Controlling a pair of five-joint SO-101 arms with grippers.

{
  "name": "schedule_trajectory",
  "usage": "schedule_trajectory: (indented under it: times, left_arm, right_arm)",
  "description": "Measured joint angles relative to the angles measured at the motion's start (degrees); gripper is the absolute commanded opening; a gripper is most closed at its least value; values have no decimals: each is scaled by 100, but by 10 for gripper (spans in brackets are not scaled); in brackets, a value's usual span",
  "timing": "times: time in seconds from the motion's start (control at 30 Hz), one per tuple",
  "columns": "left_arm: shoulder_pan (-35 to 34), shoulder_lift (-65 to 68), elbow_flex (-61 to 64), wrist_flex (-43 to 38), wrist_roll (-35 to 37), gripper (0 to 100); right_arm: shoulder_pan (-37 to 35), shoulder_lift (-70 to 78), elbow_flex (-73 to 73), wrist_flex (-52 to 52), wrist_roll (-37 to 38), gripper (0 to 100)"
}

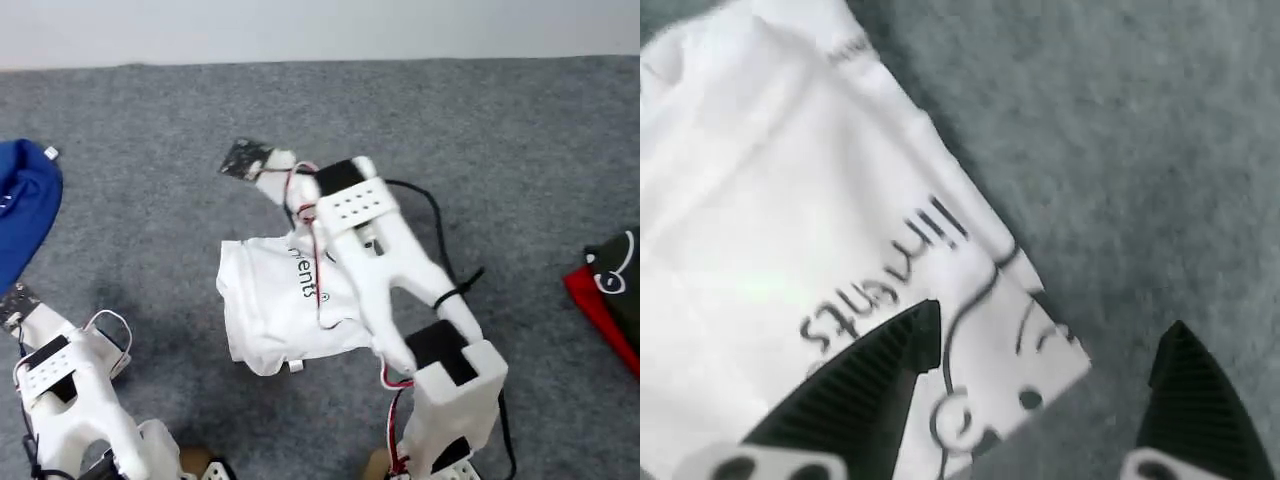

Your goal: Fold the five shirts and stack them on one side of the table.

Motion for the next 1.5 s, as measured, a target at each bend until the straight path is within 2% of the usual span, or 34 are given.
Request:
schedule_trajectory:
  times: [0.27, 0.4, 0.5, 0.8, 0.9, 1.23, 1.5]
  left_arm:
    - [0, 0, 0, 0, 0, 4]
    - [0, 0, 0, 0, 0, 4]
    - [0, 0, 0, 0, 0, 4]
    - [0, 0, 0, 0, 0, 4]
    - [0, 0, 0, 0, 0, 4]
    - [0, 0, 0, 0, 0, 4]
    - [0, 0, 0, 0, 0, 4]
  right_arm:
    - [-132, 1240, 0, -1354, 9, 339]
    - [-132, 1451, 0, -1609, 9, 339]
    - [-237, 1468, -334, -1363, 9, 339]
    - [-527, 1196, -1468, 211, 9, 339]
    - [-651, 1231, -1459, 237, 9, 339]
    - [-826, 2541, -1670, -818, 9, 339]
    - [-1029, 2585, -2936, 176, 18, 339]
